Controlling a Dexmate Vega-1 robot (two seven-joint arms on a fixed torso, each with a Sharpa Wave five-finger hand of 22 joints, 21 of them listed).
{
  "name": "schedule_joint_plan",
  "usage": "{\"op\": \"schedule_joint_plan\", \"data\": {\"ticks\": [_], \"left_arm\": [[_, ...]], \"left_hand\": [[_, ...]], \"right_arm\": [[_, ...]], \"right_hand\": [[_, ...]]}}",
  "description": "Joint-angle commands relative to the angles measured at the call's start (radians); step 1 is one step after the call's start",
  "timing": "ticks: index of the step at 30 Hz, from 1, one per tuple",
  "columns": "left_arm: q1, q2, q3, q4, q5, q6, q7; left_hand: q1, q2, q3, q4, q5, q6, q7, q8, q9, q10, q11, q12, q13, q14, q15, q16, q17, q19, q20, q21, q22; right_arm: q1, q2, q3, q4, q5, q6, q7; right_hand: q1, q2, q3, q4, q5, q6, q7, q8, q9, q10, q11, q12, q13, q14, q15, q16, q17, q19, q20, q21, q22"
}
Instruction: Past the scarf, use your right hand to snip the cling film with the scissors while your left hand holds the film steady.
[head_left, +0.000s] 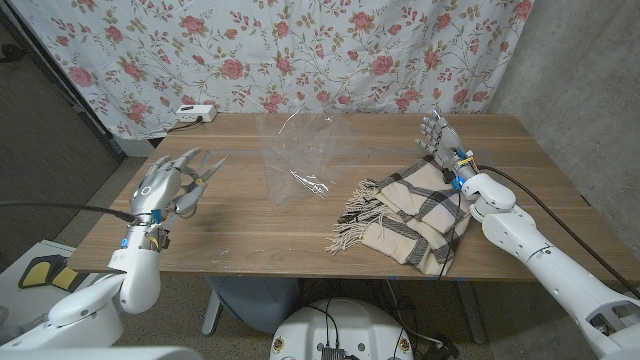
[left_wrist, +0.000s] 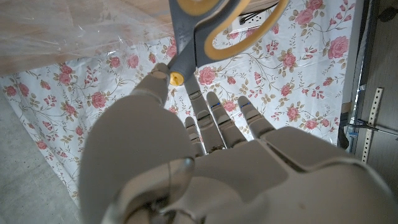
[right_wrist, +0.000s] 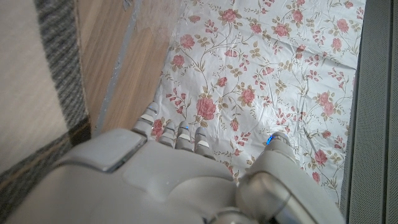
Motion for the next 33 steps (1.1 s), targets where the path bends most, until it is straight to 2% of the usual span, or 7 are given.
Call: {"op": "schedule_joint_plan", "data": {"ticks": [1, 10, 19, 33], "left_arm": [[-0.101, -0.104, 0.002, 0.043, 0.034, -0.170, -0.046], [-0.201, -0.155, 0.041, 0.114, -0.018, -0.303, -0.088], [-0.283, -0.185, 0.052, 0.171, -0.121, -0.436, -0.163], [-0.353, -0.230, 0.070, 0.199, -0.233, -0.565, -0.262]], "left_hand": [[0.009, 0.000, -0.005, 0.001, -0.002, 0.012, -0.001, 0.004, 0.004, 0.094, -0.087, 0.005, 0.002, 0.033, -0.032, 0.006, 0.006, 0.007, 0.002, 0.004, 0.003], [0.014, 0.001, -0.012, 0.001, -0.004, 0.016, -0.002, 0.003, 0.004, 0.095, -0.088, 0.007, 0.000, 0.026, -0.032, 0.004, 0.008, 0.011, 0.003, 0.005, 0.004], [0.020, 0.006, -0.021, 0.002, -0.007, 0.010, 0.001, -0.002, 0.005, 0.090, -0.088, 0.008, -0.003, 0.006, -0.030, -0.003, 0.012, 0.009, 0.007, 0.003, 0.005], [0.022, 0.018, -0.035, 0.009, -0.012, 0.001, 0.001, -0.007, 0.006, 0.075, -0.088, 0.009, -0.002, -0.015, -0.028, -0.007, 0.021, 0.004, 0.014, 0.001, 0.006]], "right_arm": [[-0.008, 0.003, 0.005, -0.015, -0.001, 0.027, 0.008], [-0.021, -0.002, 0.012, -0.023, 0.005, 0.024, -0.001], [-0.033, -0.008, 0.021, -0.025, 0.006, 0.038, 0.000], [-0.068, -0.023, 0.039, -0.055, 0.022, 0.044, 0.000]], "right_hand": [[0.004, 0.004, 0.005, 0.003, -0.002, -0.002, -0.005, 0.001, 0.005, -0.002, 0.010, -0.001, 0.002, -0.008, 0.007, -0.003, 0.004, -0.009, 0.007, 0.000, 0.002], [0.005, 0.004, 0.005, 0.002, -0.002, -0.001, -0.005, 0.001, 0.005, 0.002, 0.015, 0.001, 0.002, -0.007, 0.009, -0.002, 0.004, -0.009, 0.009, 0.000, 0.002], [0.006, 0.004, 0.005, 0.002, -0.002, -0.001, -0.005, 0.002, 0.005, 0.001, 0.015, 0.001, 0.002, -0.007, 0.010, -0.002, 0.004, -0.010, 0.009, 0.000, 0.002], [0.006, 0.004, 0.006, 0.001, -0.003, -0.001, -0.006, 0.002, 0.005, 0.000, 0.013, 0.001, 0.002, -0.007, 0.011, -0.002, 0.004, -0.011, 0.009, 0.000, 0.002]]}}
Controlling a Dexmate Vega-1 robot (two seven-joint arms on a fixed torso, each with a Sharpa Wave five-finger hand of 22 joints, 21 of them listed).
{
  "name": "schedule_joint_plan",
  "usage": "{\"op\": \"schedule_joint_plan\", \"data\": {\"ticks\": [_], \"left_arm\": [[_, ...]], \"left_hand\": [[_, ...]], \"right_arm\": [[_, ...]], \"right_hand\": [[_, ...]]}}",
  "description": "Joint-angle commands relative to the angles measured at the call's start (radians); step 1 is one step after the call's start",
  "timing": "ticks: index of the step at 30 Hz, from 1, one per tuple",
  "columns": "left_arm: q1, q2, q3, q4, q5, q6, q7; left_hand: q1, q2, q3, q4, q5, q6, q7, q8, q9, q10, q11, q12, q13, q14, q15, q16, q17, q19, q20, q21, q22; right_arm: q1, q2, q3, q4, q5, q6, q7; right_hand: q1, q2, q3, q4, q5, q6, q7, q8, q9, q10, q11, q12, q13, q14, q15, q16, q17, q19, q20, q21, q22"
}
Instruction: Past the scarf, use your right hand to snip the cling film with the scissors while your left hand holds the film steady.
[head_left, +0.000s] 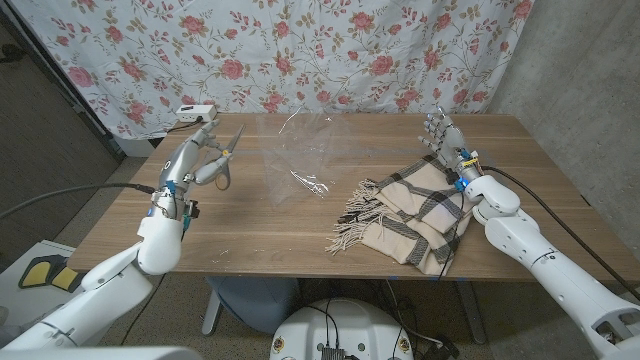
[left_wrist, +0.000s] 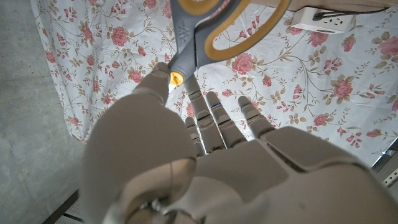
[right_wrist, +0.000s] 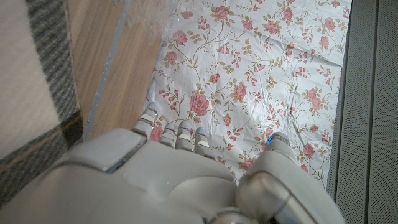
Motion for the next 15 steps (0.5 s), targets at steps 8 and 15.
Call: {"op": "schedule_joint_plan", "data": {"ticks": [8, 15], "left_arm": [[-0.103, -0.066, 0.026, 0.052, -0.200, -0.230, -0.172], [-0.138, -0.078, 0.037, 0.080, -0.223, -0.257, -0.214]], "left_hand": [[0.002, 0.018, -0.016, 0.002, -0.005, -0.006, 0.004, -0.004, 0.006, 0.074, -0.083, 0.007, 0.006, -0.026, -0.027, -0.004, 0.008, -0.001, 0.007, 0.001, 0.006], [0.002, 0.023, -0.022, 0.004, -0.006, -0.010, 0.004, -0.006, 0.007, 0.069, -0.084, 0.009, 0.009, -0.033, -0.025, -0.004, 0.012, -0.003, 0.010, 0.000, 0.007]], "right_arm": [[-0.049, -0.025, 0.017, -0.048, 0.011, 0.002, 0.000], [-0.074, -0.036, 0.027, -0.079, 0.011, 0.001, -0.017]], "right_hand": [[0.007, 0.005, 0.006, 0.001, -0.003, -0.002, -0.006, 0.001, 0.005, 0.003, 0.005, 0.001, 0.002, -0.001, 0.007, -0.001, 0.004, -0.007, 0.005, -0.001, 0.002], [0.008, 0.005, 0.006, 0.001, -0.003, -0.001, -0.006, 0.001, 0.005, 0.003, 0.007, 0.001, 0.002, 0.000, 0.007, -0.001, 0.004, -0.008, 0.006, -0.001, 0.002]]}}
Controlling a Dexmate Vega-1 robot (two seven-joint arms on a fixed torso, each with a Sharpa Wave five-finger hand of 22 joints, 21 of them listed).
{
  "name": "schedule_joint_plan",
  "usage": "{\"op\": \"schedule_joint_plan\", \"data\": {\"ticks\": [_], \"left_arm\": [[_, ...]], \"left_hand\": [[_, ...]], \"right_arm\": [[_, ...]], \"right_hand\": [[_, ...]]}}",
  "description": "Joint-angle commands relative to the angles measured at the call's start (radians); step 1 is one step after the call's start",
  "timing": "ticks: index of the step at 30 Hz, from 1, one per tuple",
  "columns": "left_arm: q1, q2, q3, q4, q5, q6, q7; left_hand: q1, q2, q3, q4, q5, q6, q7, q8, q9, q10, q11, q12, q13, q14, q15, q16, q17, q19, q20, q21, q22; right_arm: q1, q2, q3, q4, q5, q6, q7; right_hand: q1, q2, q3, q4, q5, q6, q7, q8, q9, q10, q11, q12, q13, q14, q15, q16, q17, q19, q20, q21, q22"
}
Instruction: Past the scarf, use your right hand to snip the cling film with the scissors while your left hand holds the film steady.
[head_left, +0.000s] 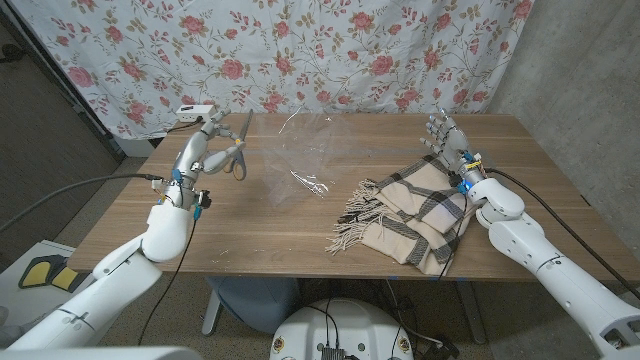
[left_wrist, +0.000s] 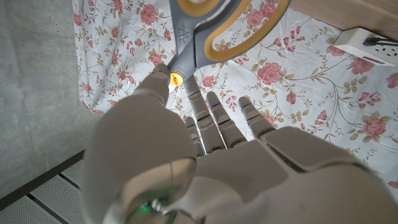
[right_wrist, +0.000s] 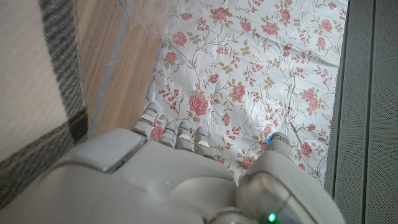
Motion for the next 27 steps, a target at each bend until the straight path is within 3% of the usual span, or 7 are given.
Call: {"op": "schedule_joint_plan", "data": {"ticks": [1, 10, 14, 27], "left_arm": [[-0.065, -0.029, 0.020, 0.046, -0.079, -0.085, -0.090], [-0.131, -0.042, 0.047, 0.102, -0.175, -0.134, -0.175], [-0.163, -0.059, 0.066, 0.126, -0.214, -0.167, -0.203], [-0.246, -0.086, 0.123, 0.184, -0.317, -0.221, -0.302]], "left_hand": [[0.007, 0.014, -0.004, 0.001, -0.003, -0.005, -0.001, -0.006, 0.002, 0.073, -0.078, 0.007, 0.005, -0.034, -0.026, -0.001, 0.007, 0.002, 0.004, 0.000, 0.001], [0.009, 0.016, -0.012, 0.000, -0.005, -0.002, -0.009, -0.004, 0.002, 0.064, -0.079, 0.006, 0.005, -0.041, -0.024, -0.001, 0.011, 0.000, 0.006, 0.000, 0.002], [0.012, 0.014, -0.019, -0.002, -0.006, 0.010, -0.011, 0.001, 0.002, 0.066, -0.080, 0.005, 0.000, -0.043, -0.024, -0.002, 0.011, 0.000, 0.005, 0.000, 0.002], [0.014, 0.016, -0.028, -0.001, -0.007, 0.005, -0.015, -0.001, 0.002, 0.071, -0.080, 0.006, -0.003, -0.046, -0.023, -0.002, 0.014, -0.003, 0.008, -0.001, 0.002]], "right_arm": [[-0.037, -0.017, 0.014, -0.044, 0.001, -0.002, -0.019], [-0.068, -0.030, 0.026, -0.084, -0.001, -0.003, -0.042], [-0.076, -0.040, 0.023, -0.097, -0.010, -0.007, -0.043], [-0.092, -0.061, 0.017, -0.138, -0.031, 0.005, -0.025]], "right_hand": [[0.008, 0.005, 0.006, 0.001, -0.003, -0.001, -0.006, 0.001, 0.005, 0.003, 0.007, 0.001, 0.002, -0.001, 0.007, -0.001, 0.004, -0.002, 0.000, -0.001, 0.002], [0.009, 0.005, 0.007, 0.000, -0.003, 0.001, 0.001, 0.002, 0.005, 0.009, 0.009, 0.004, 0.002, 0.000, 0.008, -0.001, 0.004, -0.003, 0.000, 0.000, 0.002], [0.016, 0.007, 0.010, -0.003, -0.003, 0.003, 0.024, 0.003, 0.005, 0.031, 0.017, 0.012, 0.002, 0.008, 0.015, 0.002, 0.004, 0.002, -0.004, 0.001, 0.002], [0.045, 0.009, 0.021, -0.015, -0.003, -0.002, 0.025, 0.003, 0.005, 0.133, 0.024, 0.046, 0.007, 0.019, 0.018, 0.005, 0.002, 0.000, -0.003, 0.001, 0.002]]}}
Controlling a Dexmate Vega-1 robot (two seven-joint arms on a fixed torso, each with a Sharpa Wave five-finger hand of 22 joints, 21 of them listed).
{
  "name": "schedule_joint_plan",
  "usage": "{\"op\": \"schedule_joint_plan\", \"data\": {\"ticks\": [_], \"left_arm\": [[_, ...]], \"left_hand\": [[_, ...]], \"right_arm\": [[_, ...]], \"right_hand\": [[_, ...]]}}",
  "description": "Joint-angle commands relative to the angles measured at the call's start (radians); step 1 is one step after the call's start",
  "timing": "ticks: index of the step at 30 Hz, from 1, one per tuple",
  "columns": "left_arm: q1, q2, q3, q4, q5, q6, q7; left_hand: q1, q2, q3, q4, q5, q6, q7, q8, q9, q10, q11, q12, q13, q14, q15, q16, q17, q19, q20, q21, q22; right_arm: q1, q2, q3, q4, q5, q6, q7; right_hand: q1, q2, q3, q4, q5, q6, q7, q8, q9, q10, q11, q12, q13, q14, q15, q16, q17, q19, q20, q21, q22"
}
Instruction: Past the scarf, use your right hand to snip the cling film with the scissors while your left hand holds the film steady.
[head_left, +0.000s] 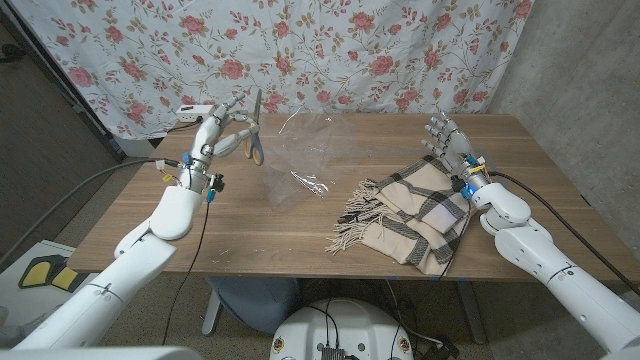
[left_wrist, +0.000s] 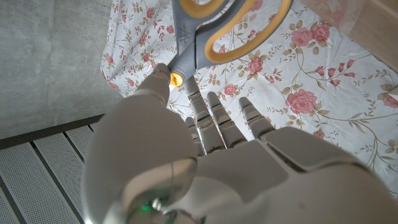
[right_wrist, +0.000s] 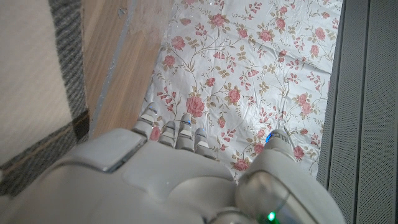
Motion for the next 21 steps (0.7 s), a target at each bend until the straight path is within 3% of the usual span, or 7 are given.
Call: {"op": "schedule_joint_plan", "data": {"ticks": [1, 9, 21], "left_arm": [[-0.079, -0.026, 0.050, 0.055, -0.100, -0.052, -0.095], [-0.126, -0.038, 0.085, 0.088, -0.172, -0.060, -0.161], [-0.171, -0.065, 0.118, 0.130, -0.259, -0.082, -0.224]], "left_hand": [[0.006, 0.008, -0.009, 0.003, -0.003, 0.002, -0.004, -0.001, 0.002, 0.076, -0.075, 0.006, -0.001, -0.037, -0.031, -0.002, 0.005, -0.002, 0.006, -0.001, 0.003], [0.008, 0.010, -0.016, 0.004, -0.003, 0.008, 0.006, 0.002, 0.002, 0.076, -0.075, 0.005, -0.004, -0.038, -0.031, -0.001, 0.007, -0.002, 0.005, 0.000, 0.003], [0.008, 0.013, -0.023, 0.006, -0.003, 0.008, 0.007, 0.001, 0.001, 0.076, -0.075, 0.005, -0.005, -0.039, -0.029, -0.001, 0.008, -0.002, 0.007, 0.000, 0.003]], "right_arm": [[-0.023, -0.023, -0.002, -0.047, -0.018, 0.006, 0.008], [-0.043, -0.044, 0.005, -0.079, -0.034, 0.017, 0.006], [-0.060, -0.063, 0.010, -0.114, -0.051, 0.031, 0.012]], "right_hand": [[0.021, 0.002, 0.013, -0.005, -0.003, 0.000, 0.009, 0.003, 0.005, 0.031, 0.000, 0.014, 0.008, 0.006, 0.003, 0.005, 0.002, -0.001, -0.003, 0.000, 0.001], [0.058, 0.013, 0.031, -0.015, -0.001, -0.008, 0.008, 0.004, 0.005, 0.082, -0.011, 0.031, 0.015, 0.014, 0.001, 0.008, 0.001, -0.002, -0.003, 0.000, 0.001], [0.074, 0.018, 0.039, -0.019, 0.000, -0.009, 0.007, 0.005, 0.005, 0.089, -0.011, 0.031, 0.018, 0.017, -0.001, 0.010, 0.001, 0.001, -0.005, 0.001, 0.001]]}}
